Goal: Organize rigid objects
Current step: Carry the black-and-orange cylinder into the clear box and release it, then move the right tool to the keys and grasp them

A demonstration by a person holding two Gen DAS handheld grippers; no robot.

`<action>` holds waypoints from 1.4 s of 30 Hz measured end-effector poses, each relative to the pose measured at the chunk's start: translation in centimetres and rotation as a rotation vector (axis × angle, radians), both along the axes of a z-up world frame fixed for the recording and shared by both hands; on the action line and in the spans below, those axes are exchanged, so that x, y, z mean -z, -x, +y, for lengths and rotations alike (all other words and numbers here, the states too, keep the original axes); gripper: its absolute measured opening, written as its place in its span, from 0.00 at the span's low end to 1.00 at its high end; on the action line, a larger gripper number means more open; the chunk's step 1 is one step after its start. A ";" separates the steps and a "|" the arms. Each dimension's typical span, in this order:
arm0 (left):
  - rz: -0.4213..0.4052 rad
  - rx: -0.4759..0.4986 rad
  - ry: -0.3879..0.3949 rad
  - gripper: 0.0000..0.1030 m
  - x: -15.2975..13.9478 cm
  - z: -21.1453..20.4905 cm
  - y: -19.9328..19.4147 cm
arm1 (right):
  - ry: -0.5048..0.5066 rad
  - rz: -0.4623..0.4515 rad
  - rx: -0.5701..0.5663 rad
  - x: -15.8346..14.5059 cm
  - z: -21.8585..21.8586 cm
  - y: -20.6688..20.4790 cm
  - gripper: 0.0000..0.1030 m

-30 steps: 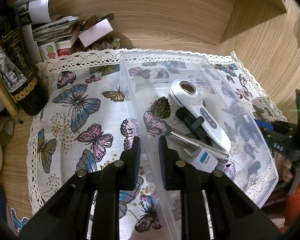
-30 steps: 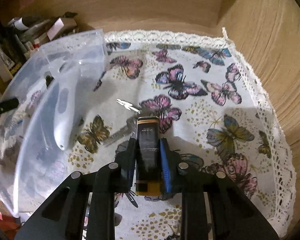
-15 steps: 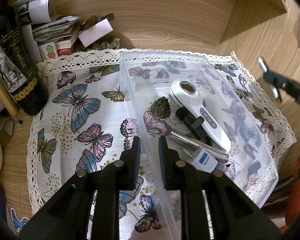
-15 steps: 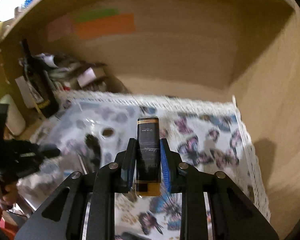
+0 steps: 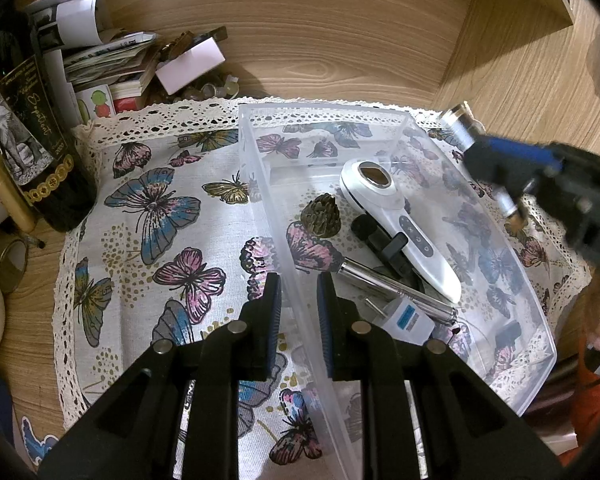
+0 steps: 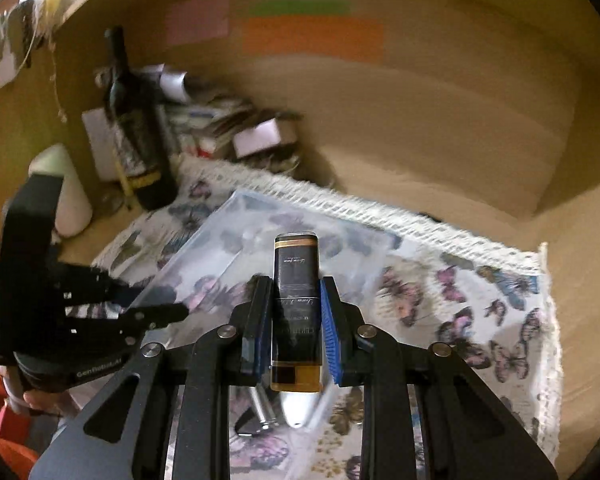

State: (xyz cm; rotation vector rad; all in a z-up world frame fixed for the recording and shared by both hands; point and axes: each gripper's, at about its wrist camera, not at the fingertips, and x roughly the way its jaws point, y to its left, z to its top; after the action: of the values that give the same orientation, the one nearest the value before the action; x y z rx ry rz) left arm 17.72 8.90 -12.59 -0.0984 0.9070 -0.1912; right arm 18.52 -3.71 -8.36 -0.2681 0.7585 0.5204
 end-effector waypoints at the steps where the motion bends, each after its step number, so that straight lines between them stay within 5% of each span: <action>1: 0.000 0.000 0.000 0.17 0.0 0.0 0.0 | 0.012 0.008 -0.010 0.3 0.1 0.0 0.21; 10: 0.000 0.000 0.000 0.17 0.0 0.0 0.0 | 0.128 0.083 -0.091 3.2 1.7 0.0 0.21; 19: 0.000 0.000 0.000 0.17 0.0 0.0 0.0 | 0.119 0.149 -0.089 4.2 1.8 -0.2 0.21; 27: 0.000 0.000 0.000 0.17 0.0 0.0 0.0 | 0.086 0.124 -0.055 3.2 1.1 0.0 0.23; 42: 0.003 0.001 -0.001 0.17 0.1 0.1 0.0 | -0.067 -0.034 0.139 -2.5 -5.2 0.1 0.47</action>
State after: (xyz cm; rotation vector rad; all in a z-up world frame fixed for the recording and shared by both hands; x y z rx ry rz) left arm 17.73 8.96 -12.73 -0.0973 0.9097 -0.1912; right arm 18.37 -8.89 -5.83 -0.1603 0.7197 0.4080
